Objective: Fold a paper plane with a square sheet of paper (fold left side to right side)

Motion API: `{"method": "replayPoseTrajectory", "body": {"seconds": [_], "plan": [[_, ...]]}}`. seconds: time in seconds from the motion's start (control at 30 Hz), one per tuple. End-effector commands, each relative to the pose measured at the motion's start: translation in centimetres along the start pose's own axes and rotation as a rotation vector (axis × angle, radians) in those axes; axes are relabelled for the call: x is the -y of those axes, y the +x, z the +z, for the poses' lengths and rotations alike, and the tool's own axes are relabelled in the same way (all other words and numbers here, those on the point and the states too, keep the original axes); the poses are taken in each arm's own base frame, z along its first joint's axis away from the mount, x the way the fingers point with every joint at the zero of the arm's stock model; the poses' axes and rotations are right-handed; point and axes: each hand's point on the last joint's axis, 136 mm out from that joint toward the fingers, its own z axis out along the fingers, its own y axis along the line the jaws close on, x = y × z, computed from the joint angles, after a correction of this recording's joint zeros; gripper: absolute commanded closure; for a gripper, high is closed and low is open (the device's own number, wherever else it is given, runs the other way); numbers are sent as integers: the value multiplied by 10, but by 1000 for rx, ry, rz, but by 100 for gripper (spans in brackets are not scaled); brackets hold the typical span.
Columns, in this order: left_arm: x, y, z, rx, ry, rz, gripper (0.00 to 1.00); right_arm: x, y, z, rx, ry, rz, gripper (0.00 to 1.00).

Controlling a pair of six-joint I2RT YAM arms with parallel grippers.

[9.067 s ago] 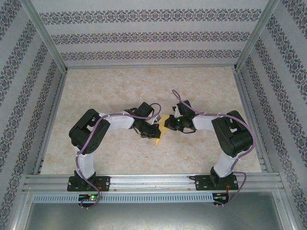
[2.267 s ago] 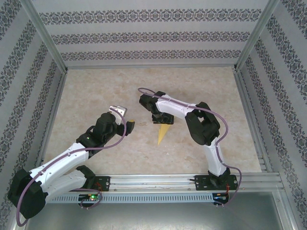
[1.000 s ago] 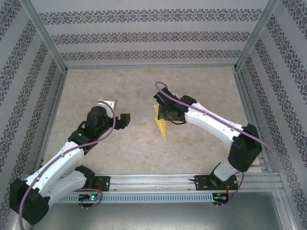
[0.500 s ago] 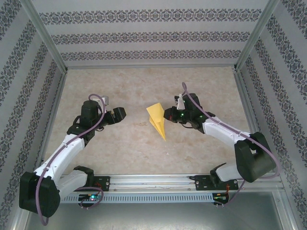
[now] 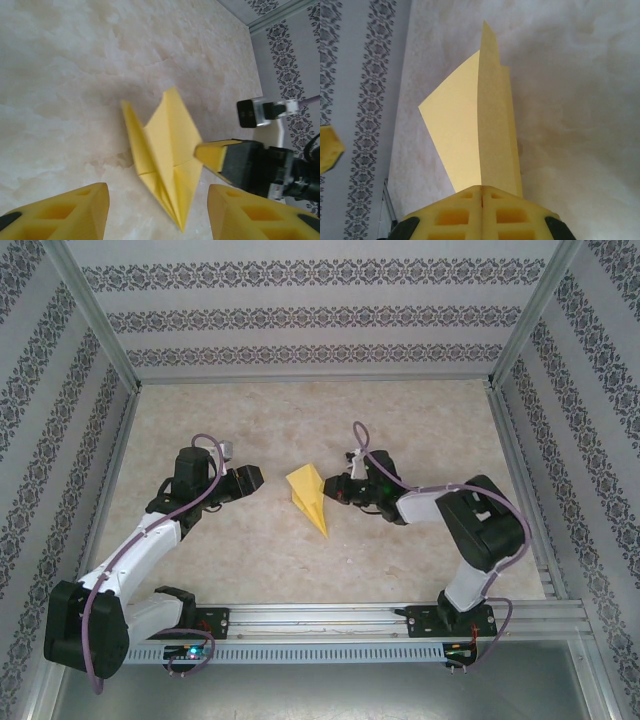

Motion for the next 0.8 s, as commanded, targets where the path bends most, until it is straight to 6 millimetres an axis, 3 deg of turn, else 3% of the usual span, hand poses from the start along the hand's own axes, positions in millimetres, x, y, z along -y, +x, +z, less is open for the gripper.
{"method": "replayPoseTrajectory", "body": {"seconds": [0.0, 0.23, 0.43, 0.67, 0.77], "plan": [[5, -6, -1, 10, 22, 17, 46, -19, -11, 13, 24, -73, -34, 100], [-1, -2, 3, -9, 10, 7, 47, -1, -3, 28, 5, -35, -1, 100], [-4, 1, 10, -30, 15, -7, 48, 19, 0, 24, 20, 13, 27, 100], [-7, 4, 17, -51, 21, -18, 48, 13, 2, 16, 20, 2, 23, 100], [-7, 5, 20, -60, 27, -23, 48, 12, 3, 15, 18, 3, 21, 95]]}}
